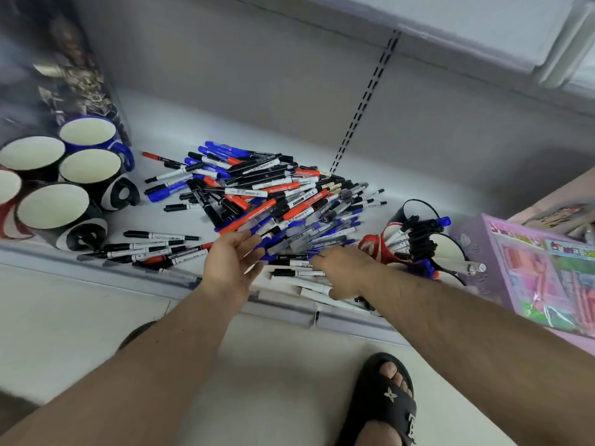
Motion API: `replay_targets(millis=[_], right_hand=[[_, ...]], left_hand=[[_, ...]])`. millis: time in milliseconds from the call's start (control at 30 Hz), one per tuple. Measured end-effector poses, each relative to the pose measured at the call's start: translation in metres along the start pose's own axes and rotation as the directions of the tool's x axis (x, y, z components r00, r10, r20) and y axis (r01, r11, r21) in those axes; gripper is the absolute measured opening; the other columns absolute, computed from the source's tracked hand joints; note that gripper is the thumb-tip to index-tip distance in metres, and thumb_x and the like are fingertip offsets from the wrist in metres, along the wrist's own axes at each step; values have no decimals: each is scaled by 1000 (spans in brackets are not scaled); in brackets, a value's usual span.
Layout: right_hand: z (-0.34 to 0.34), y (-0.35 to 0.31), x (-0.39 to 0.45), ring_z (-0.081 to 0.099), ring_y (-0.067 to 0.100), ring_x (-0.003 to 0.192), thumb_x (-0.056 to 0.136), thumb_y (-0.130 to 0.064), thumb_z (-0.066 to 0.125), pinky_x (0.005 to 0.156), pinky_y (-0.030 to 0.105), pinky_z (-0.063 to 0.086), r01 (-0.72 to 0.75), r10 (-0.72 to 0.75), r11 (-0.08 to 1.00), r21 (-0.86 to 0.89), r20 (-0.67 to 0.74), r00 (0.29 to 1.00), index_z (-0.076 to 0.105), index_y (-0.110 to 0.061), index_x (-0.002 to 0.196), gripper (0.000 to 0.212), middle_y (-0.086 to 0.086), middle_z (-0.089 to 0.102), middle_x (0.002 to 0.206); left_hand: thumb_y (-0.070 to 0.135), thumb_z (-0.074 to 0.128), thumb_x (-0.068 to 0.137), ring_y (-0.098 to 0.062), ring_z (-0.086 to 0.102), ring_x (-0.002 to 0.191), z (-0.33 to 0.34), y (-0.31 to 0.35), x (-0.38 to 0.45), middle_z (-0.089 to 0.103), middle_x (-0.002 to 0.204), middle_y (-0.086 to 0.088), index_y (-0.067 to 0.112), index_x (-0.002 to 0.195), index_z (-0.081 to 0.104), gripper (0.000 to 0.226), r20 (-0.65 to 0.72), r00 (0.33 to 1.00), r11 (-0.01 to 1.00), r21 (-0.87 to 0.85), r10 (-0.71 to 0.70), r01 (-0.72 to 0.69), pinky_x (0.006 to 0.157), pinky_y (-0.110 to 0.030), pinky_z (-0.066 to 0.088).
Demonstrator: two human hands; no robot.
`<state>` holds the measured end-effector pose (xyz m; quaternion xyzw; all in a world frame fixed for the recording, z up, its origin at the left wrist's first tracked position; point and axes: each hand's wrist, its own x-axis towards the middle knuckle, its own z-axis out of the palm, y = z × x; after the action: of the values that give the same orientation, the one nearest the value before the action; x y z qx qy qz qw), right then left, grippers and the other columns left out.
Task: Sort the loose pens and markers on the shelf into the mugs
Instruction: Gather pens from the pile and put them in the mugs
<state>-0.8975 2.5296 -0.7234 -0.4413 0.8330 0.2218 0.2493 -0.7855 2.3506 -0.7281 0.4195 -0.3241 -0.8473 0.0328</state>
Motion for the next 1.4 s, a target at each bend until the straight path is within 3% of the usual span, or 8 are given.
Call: replay_targets(millis=[133,267,700,833,967,1133,1300,1400], right_hand=[[16,3,26,48,28,124,74,-43,79,100,43,44,-36,35,998,45,36,999,37,-18,142,84,8,48,136],[20,5,37,46,28,126,68,-53,82,101,39,44,-29,22,993,116,63,998,33,-17,147,100,9,45,140],[14,11,49,55,24,112,61,-54,87,87,37,51,-4,-1,994,109,48,999,37,-17,138,99,4,52,131],[14,7,52,55,25,111,64,-47,88,78,31,45,-38,31,992,121,57,998,37,-13,137,95,7,52,129],[22,-2,53,55,28,111,63,-45,88,91,37,50,-117,112,988,105,49,992,36,-11,138,97,10,53,128],[39,-16,55,63,29,99,79,-15,71,79,36,51,-251,262,951,182,-35,965,48,-12,118,46,8,66,108],[40,-21,61,61,25,91,80,-19,66,69,33,45,-308,330,911,275,-37,943,55,-21,117,39,1,63,101],[31,-17,62,60,22,83,77,-24,66,61,31,47,-239,262,907,347,-22,965,50,-21,93,22,-4,57,87]], left_hand=[[21,53,92,-17,58,74,-5,0,10,68,76,4,18,101,63,14,-18,1000,1000,0,-7,7,77,-33,48],[20,57,91,-18,61,76,-6,6,21,70,77,4,17,101,66,13,-23,999,999,35,21,-20,74,-32,49],[16,53,93,-17,62,78,-6,-7,39,70,85,1,16,109,67,21,-69,998,994,106,8,0,74,-33,51],[17,55,94,-16,63,77,-5,-10,41,70,85,1,17,109,67,20,-93,996,992,124,10,2,75,-34,51],[16,55,93,-17,63,79,-6,-13,42,69,84,1,16,113,65,22,-94,995,988,154,17,-3,84,-37,52],[17,56,94,-17,64,80,-5,-12,41,69,85,0,16,109,67,18,-115,993,986,165,7,12,88,-39,53],[15,55,94,-17,64,80,-3,-10,41,70,88,-1,18,108,68,19,-125,992,987,163,18,3,87,-38,54],[9,52,95,-17,63,76,-1,-6,37,69,86,-2,17,105,67,19,-128,991,987,157,44,-23,82,-36,54]])
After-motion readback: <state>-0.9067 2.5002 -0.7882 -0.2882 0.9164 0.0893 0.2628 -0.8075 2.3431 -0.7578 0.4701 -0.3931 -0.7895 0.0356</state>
